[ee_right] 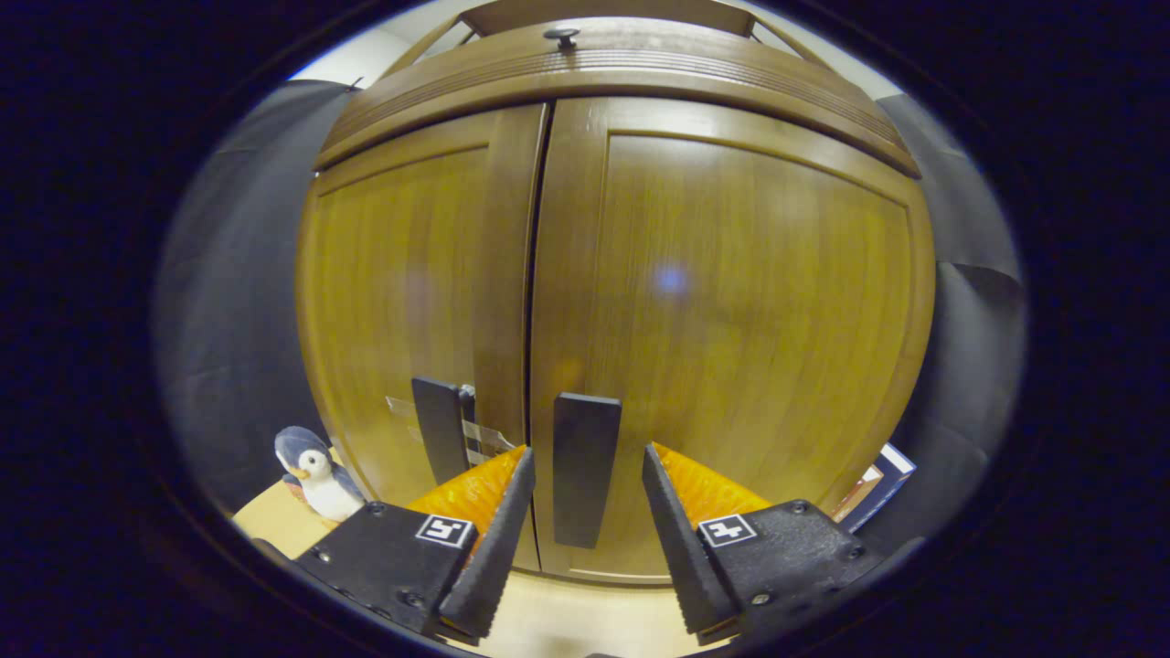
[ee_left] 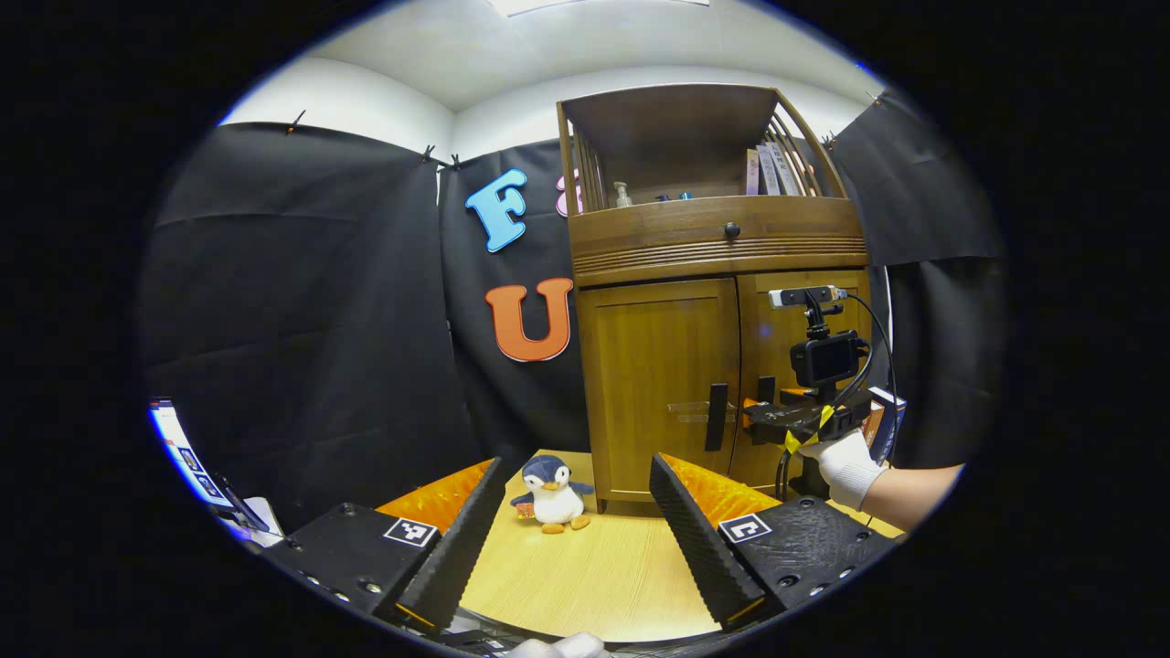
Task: Open the right door of the double-door shoe cabinet with the right hand, and open the left door with the left hand.
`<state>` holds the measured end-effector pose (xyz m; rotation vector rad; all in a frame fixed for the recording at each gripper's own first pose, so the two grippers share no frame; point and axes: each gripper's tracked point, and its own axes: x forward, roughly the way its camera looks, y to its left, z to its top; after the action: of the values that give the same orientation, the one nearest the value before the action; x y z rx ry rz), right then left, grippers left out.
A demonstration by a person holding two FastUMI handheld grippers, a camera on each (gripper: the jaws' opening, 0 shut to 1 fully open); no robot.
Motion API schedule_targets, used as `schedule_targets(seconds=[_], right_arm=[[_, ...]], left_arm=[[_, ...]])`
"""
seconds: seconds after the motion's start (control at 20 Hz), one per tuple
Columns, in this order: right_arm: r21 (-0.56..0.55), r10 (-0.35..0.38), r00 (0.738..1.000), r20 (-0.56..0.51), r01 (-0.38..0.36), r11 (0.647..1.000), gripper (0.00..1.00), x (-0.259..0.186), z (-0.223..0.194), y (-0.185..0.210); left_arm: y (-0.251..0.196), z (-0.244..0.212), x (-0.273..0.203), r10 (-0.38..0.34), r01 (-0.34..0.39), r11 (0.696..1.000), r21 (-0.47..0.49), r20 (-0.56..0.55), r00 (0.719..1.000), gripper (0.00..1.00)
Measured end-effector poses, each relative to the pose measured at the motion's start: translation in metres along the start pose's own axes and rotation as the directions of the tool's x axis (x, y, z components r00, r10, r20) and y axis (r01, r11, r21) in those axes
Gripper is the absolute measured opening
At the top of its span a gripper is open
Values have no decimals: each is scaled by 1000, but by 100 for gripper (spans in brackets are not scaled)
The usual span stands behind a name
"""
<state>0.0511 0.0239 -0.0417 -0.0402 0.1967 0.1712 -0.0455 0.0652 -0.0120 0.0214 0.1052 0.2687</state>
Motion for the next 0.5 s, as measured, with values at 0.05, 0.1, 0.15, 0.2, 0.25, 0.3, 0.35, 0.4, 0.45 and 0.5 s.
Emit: schedule_targets(seconds=[0.05, 0.1, 0.15, 0.2, 0.25, 0.3, 0.35, 0.4, 0.45, 0.5], right_arm=[[13, 6, 1000, -9, -6, 1000, 74, 8, -6, 5], [29, 13, 1000, -12, -13, 999, 70, 11, -7, 8], [41, 9, 1000, -18, -9, 999, 68, 12, -7, 7], [55, -3, 1000, -21, 4, 998, 60, 13, -7, 5], [70, -14, 1000, -24, 16, 997, 57, 15, -7, 2], [87, -7, 1000, -27, 9, 996, 51, 15, -7, 4], [95, -10, 999, -30, 13, 995, 45, 17, -9, 6], [91, -19, 999, -30, 22, 996, 39, 17, -8, 4], [83, -28, 999, -27, 30, 996, 39, 18, -9, 4], [82, -31, 999, -27, 33, 996, 38, 19, -8, 4]], left_arm=[[3, 0, 0, 7, -7, 1000, -1, -4, 1000, 96], [6, -2, 1, 14, -14, 1000, -1, -8, 1000, 96], [9, -4, 1, 21, -21, 1000, 0, -12, 1000, 96], [12, -3, 1, 26, -26, 1000, -1, -13, 1000, 96], [13, -3, 0, 30, -30, 1000, -1, -14, 999, 96], [15, -3, 1, 32, -32, 999, -1, -14, 999, 100], [17, -3, 1, 35, -35, 999, 1, -14, 999, 96], [19, -3, 1, 39, -39, 999, 3, -16, 999, 96], [21, -4, 1, 42, -42, 999, 4, -17, 999, 96], [23, -4, 1, 43, -43, 999, 3, -17, 999, 96]])
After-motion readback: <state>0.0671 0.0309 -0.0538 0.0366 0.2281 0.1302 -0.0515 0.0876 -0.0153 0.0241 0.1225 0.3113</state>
